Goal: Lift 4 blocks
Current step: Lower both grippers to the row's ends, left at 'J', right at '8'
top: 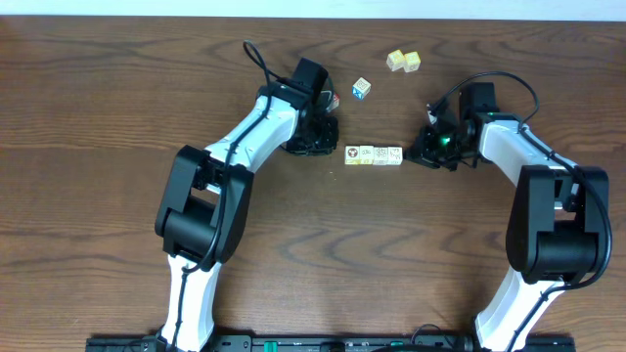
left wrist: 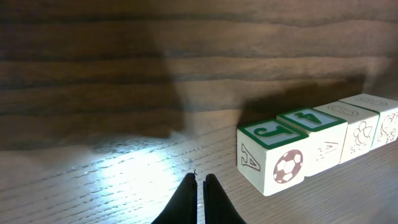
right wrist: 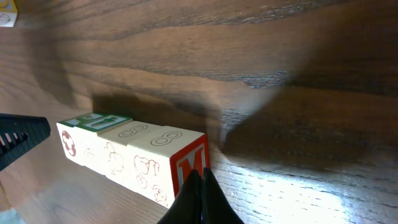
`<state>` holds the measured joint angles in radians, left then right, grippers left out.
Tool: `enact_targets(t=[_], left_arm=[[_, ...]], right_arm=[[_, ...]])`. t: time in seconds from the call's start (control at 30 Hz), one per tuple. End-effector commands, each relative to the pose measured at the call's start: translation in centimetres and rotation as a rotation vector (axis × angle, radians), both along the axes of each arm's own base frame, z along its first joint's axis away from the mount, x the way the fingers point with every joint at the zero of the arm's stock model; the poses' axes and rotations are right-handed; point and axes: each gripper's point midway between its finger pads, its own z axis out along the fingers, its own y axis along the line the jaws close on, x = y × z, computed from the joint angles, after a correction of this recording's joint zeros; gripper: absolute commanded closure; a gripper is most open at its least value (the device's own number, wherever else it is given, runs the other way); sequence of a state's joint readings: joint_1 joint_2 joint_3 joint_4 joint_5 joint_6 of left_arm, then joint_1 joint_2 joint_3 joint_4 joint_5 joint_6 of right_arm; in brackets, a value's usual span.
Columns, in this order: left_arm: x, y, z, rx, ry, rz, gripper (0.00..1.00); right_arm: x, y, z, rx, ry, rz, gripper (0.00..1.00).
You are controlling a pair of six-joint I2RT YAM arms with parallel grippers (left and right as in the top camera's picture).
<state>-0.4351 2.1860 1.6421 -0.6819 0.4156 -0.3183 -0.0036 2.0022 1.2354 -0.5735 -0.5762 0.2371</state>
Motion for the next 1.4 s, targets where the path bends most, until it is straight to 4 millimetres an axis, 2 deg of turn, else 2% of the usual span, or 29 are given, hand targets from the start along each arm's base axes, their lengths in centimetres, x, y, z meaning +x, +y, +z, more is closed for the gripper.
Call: enact_targets(t=[0.0, 0.43, 1.37], left_arm=[[-0.2, 0.1, -0.1, 0.010, 0.007, 0.011, 0.93], [-0.5, -0.3, -1.2, -0.007, 0.047, 0.014, 0.93], [-0.7, -1.9, -0.9, -0.063, 0.039, -0.015, 0.92]], right_arm=[[-0.4, 0.1, -0.7, -0.009, 0.012, 0.014, 0.99], [-0.3, 0.1, -0.7, -0.007, 0.012, 0.009, 0.99], [0.0, 0.4, -0.5, 0.019, 0.010, -0.008, 0.99]])
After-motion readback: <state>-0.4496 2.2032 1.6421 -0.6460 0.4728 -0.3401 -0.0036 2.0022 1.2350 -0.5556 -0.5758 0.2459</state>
